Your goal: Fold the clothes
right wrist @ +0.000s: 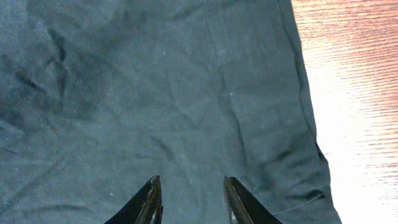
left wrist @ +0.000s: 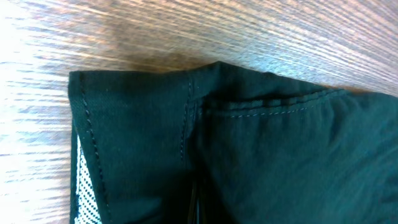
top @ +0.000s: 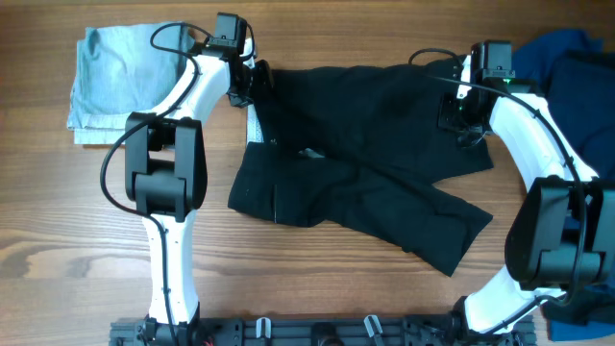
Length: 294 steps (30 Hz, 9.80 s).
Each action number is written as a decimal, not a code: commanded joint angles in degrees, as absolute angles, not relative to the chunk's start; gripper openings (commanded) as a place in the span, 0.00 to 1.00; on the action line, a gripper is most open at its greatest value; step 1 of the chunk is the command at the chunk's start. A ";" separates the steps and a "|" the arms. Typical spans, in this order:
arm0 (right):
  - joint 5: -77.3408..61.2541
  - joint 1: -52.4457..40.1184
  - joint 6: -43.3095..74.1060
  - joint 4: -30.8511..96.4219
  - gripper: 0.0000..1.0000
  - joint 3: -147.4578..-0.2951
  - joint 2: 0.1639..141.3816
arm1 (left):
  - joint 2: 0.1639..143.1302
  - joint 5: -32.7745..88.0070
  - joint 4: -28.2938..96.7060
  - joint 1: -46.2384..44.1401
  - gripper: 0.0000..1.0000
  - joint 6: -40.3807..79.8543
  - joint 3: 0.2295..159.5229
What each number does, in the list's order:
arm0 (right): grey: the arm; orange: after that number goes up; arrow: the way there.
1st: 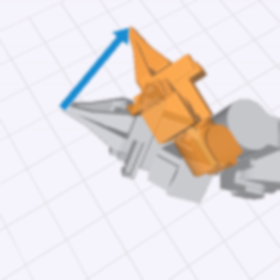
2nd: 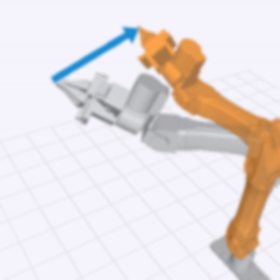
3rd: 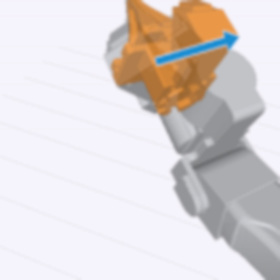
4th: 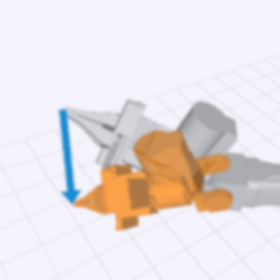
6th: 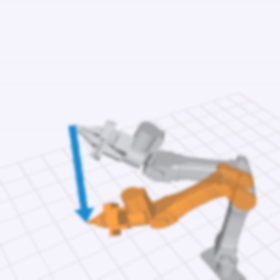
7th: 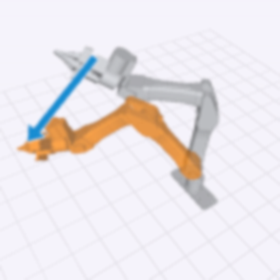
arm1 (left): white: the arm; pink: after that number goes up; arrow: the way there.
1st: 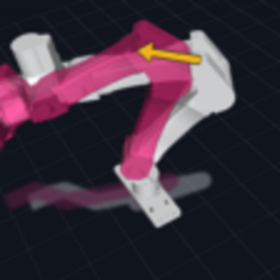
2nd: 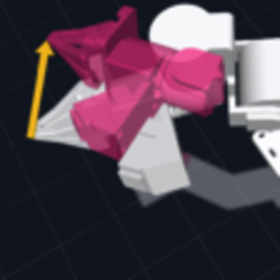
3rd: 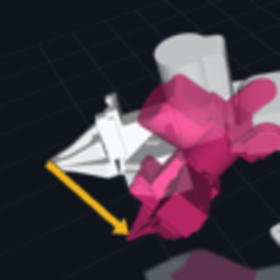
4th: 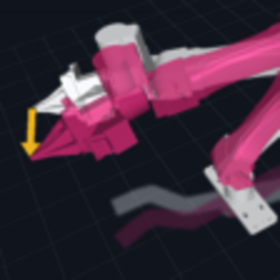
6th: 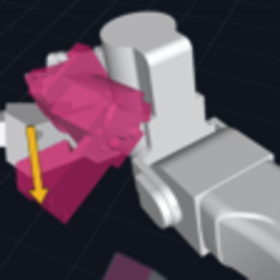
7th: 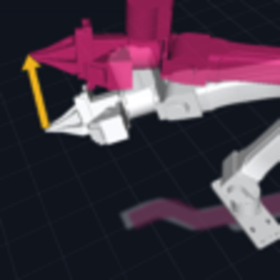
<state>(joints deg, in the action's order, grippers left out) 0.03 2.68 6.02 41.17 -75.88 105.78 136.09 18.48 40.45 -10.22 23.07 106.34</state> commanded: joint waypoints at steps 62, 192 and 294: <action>-1.52 2.22 8.54 40.12 0.41 -75.37 106.50 | 141.10 8.43 44.12 -7.79 0.33 22.96 111.74; -19.86 4.67 18.00 38.13 0.41 -46.19 86.80 | 105.73 8.12 54.00 -5.37 1.00 16.73 90.04; 2.17 -10.04 20.99 45.65 0.84 -61.01 92.55 | 117.38 11.62 52.14 -2.13 0.88 30.92 90.00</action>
<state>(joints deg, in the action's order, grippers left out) 0.56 -10.28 22.26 46.15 -60.58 90.43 115.81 10.87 51.46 -1.78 30.41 90.24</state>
